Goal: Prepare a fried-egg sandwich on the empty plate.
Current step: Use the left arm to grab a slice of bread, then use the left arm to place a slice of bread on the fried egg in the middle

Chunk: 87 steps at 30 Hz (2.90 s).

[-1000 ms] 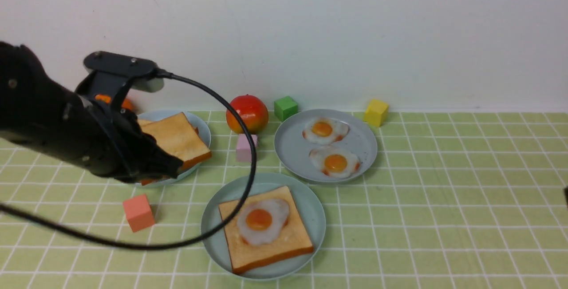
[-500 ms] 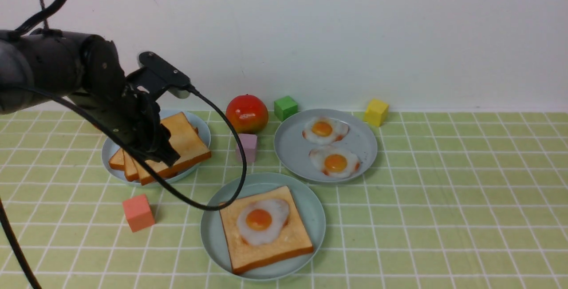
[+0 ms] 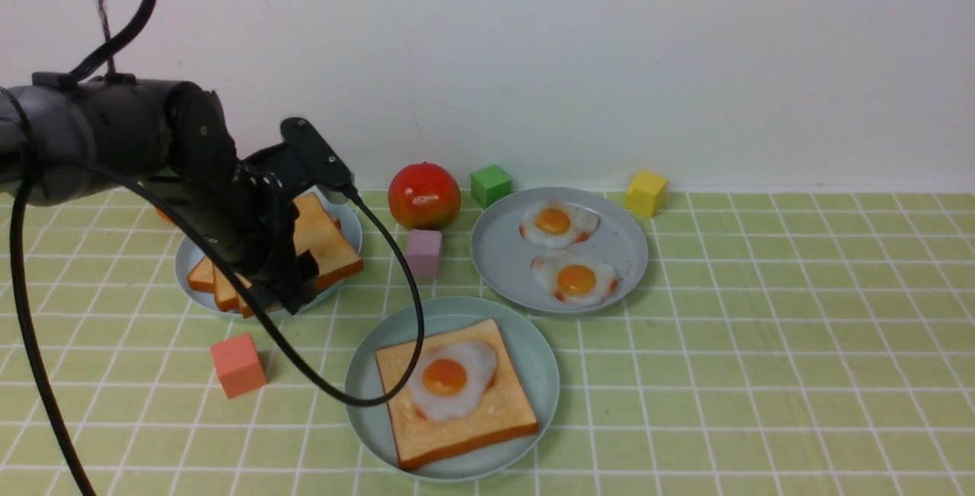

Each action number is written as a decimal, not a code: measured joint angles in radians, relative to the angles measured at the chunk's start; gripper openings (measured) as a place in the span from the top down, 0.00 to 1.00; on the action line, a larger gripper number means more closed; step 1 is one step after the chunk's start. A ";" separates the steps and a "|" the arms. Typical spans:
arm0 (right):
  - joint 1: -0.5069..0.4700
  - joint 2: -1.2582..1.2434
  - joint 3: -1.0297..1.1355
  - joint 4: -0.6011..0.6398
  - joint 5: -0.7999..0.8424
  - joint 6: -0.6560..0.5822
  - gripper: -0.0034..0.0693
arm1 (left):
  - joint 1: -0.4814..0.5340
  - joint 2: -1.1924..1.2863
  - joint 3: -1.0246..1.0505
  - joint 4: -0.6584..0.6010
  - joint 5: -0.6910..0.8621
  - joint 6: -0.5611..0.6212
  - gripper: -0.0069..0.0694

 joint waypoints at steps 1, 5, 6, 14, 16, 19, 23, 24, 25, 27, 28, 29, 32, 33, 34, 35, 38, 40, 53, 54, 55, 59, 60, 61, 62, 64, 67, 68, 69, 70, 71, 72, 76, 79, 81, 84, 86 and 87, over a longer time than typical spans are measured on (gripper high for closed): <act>0.000 0.000 0.000 0.002 0.000 0.000 0.94 | 0.000 0.007 0.000 0.010 -0.008 0.004 0.26; 0.000 0.000 0.000 0.009 0.001 0.000 0.94 | 0.000 0.027 0.000 0.046 -0.046 0.006 0.26; 0.000 0.000 0.000 0.010 0.001 0.000 0.93 | 0.000 0.028 0.000 0.046 -0.050 0.007 0.27; 0.000 0.000 0.000 0.014 0.005 0.000 0.93 | 0.000 0.032 -0.001 0.056 -0.075 0.009 0.43; 0.000 0.000 0.000 0.014 0.010 0.000 0.93 | 0.000 0.036 -0.001 0.056 -0.082 0.010 0.49; 0.000 0.000 0.000 0.015 0.013 0.000 0.93 | 0.000 0.036 -0.001 0.056 -0.083 0.011 0.52; 0.000 0.000 0.000 0.018 0.014 0.000 0.92 | 0.000 0.036 -0.001 0.056 -0.083 0.011 0.50; 0.000 0.000 0.000 0.018 0.014 0.000 0.92 | 0.000 0.036 -0.001 0.056 -0.084 0.011 0.48; 0.000 0.000 0.000 0.018 0.014 0.000 0.92 | 0.000 0.036 -0.001 0.056 -0.085 0.011 0.45; 0.000 0.000 0.000 0.018 0.015 0.000 0.92 | 0.000 0.036 -0.001 0.056 -0.088 0.011 0.43; 0.000 0.000 0.000 0.018 0.015 0.000 0.92 | 0.000 0.036 -0.001 0.055 -0.088 0.011 0.41; 0.000 0.000 0.000 0.019 0.015 0.000 0.92 | 0.000 0.034 -0.001 0.055 -0.091 0.011 0.38; 0.000 0.000 0.000 0.021 0.015 0.000 0.92 | 0.000 0.021 -0.001 0.055 -0.093 0.011 0.35; 0.000 0.000 0.000 0.021 0.015 0.000 0.92 | 0.000 0.019 -0.001 0.055 -0.093 0.011 0.34; 0.000 0.000 0.000 0.021 0.015 0.000 0.92 | 0.000 0.016 -0.001 0.055 -0.098 0.011 0.34; 0.000 0.000 0.000 0.021 0.014 0.000 0.92 | 0.000 0.016 -0.001 0.055 -0.100 0.011 0.33; 0.000 0.000 0.000 0.021 0.009 0.000 0.91 | 0.000 0.029 -0.001 0.055 -0.107 0.011 0.33; 0.000 0.000 0.000 0.021 0.007 0.000 0.91 | 0.000 0.048 -0.001 0.056 -0.123 0.011 0.33; 0.000 0.000 0.000 0.022 0.011 0.000 0.91 | 0.000 0.083 -0.010 0.073 -0.158 0.011 0.40; 0.000 0.000 0.000 0.022 0.011 0.000 0.91 | 0.000 0.083 -0.010 0.073 -0.159 0.011 0.42; 0.000 0.000 0.000 0.023 0.011 0.000 0.91 | 0.000 0.083 -0.010 0.074 -0.160 0.011 0.46; 0.000 0.000 0.000 0.036 0.011 0.000 0.91 | 0.000 0.077 -0.010 0.075 -0.159 0.011 0.49; 0.000 0.000 0.000 0.037 0.011 0.000 0.91 | 0.000 0.074 -0.010 0.075 -0.156 0.011 0.49; 0.000 0.000 0.000 0.037 0.011 0.000 0.91 | 0.000 0.069 -0.010 0.075 -0.151 0.012 0.50; 0.000 0.000 0.000 0.037 0.012 0.000 0.91 | 0.000 0.064 -0.010 0.075 -0.147 0.012 0.50; 0.000 0.000 0.000 0.037 0.012 0.000 0.91 | 0.000 0.055 -0.009 0.075 -0.141 0.012 0.51; 0.000 0.000 0.000 0.040 0.012 0.000 0.91 | 0.000 0.010 -0.008 0.061 -0.124 0.014 0.62; 0.000 0.000 0.000 0.040 0.013 0.000 0.91 | 0.000 -0.007 -0.007 0.054 -0.121 0.015 0.67; 0.000 0.000 0.000 0.040 0.016 0.000 0.91 | 0.000 -0.020 -0.007 0.046 -0.119 0.015 0.70; 0.000 0.000 0.000 0.040 0.020 0.000 0.91 | 0.000 -0.042 -0.006 0.033 -0.111 0.015 0.73; 0.000 0.000 0.000 0.040 0.025 0.000 0.91 | 0.000 -0.057 -0.007 0.025 -0.104 0.015 0.74; 0.000 0.000 0.000 0.040 0.027 0.000 0.91 | -0.001 -0.075 -0.007 0.014 -0.091 0.015 0.74; 0.000 0.000 0.000 0.040 0.044 0.000 0.91 | -0.034 -0.157 0.003 -0.017 -0.011 0.015 0.74; 0.000 0.000 0.000 0.040 0.061 0.000 0.91 | -0.115 -0.252 0.054 -0.047 0.009 0.001 0.74; 0.000 -0.006 0.000 0.035 0.079 0.000 0.91 | -0.208 -0.315 0.112 -0.058 -0.014 -0.013 0.74; 0.000 -0.028 0.000 0.012 0.095 0.000 0.92 | -0.335 -0.367 0.194 -0.069 -0.046 -0.043 0.74; 0.000 -0.036 0.000 -0.003 0.103 0.000 0.93 | -0.370 -0.372 0.217 -0.070 -0.049 -0.056 0.74; 0.000 -0.048 0.000 -0.017 0.110 0.000 0.95 | -0.417 -0.369 0.238 -0.067 -0.052 -0.066 0.74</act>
